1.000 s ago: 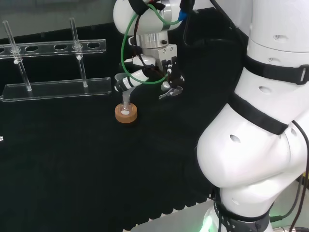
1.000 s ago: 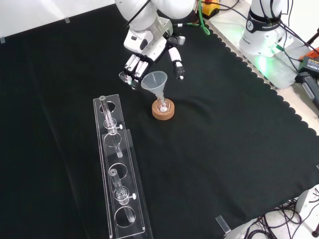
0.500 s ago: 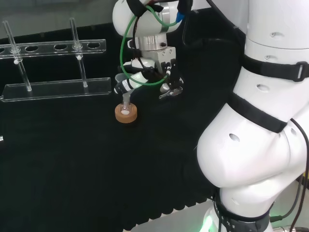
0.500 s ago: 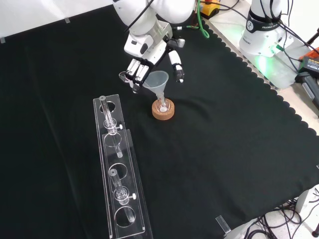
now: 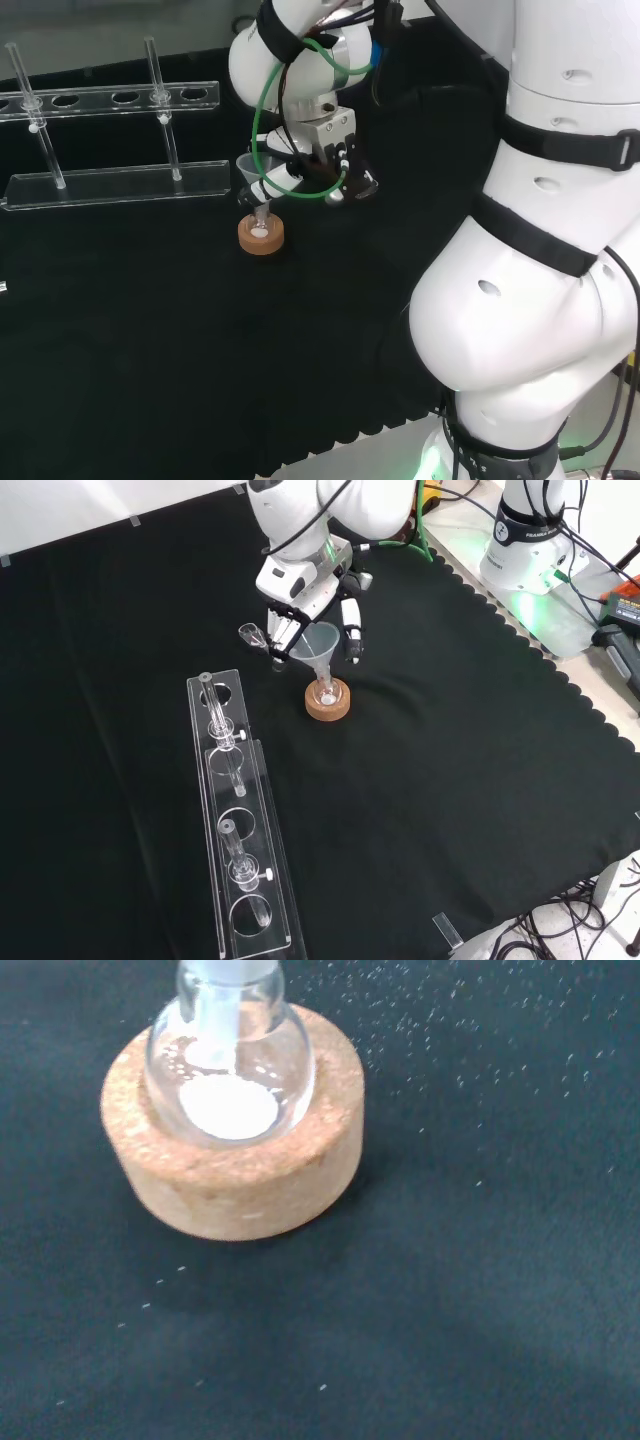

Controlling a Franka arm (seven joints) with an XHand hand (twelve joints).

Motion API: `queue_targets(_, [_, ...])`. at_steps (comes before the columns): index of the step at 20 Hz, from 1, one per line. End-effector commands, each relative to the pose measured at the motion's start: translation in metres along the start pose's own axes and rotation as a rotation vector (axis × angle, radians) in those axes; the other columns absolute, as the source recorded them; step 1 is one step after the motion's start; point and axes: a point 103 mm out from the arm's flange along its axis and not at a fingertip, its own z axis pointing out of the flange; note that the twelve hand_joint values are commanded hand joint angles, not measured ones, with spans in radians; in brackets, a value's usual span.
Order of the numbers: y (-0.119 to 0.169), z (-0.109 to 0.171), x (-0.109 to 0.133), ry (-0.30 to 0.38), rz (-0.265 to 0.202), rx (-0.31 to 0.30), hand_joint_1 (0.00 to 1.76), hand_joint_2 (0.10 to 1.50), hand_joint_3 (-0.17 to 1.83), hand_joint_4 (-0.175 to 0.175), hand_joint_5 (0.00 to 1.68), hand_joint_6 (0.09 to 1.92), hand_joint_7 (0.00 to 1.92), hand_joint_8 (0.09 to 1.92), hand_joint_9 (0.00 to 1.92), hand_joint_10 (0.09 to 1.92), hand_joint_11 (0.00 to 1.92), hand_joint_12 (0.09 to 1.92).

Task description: Remove the funnel from the round-bottom flask.

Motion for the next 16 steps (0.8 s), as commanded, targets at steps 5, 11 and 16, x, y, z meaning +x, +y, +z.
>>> queue_targets(5, [0.001,-0.018,-0.005,-0.138,0.012,-0.072,0.42,0.82,0.18,-0.175,0.32,1.74,0.8,1.79,1.24,1.45,1.48,1.22])
queue_targets(11, [0.002,-0.045,-0.007,-0.208,0.023,-0.086,0.43,0.85,0.24,-0.175,0.38,1.91,0.92,1.86,1.33,1.52,1.57,1.28])
queue_targets(16, [0.002,-0.077,-0.013,-0.225,0.039,-0.1,0.45,0.91,0.29,-0.175,0.51,1.92,1.0,1.88,1.41,1.51,1.63,1.3])
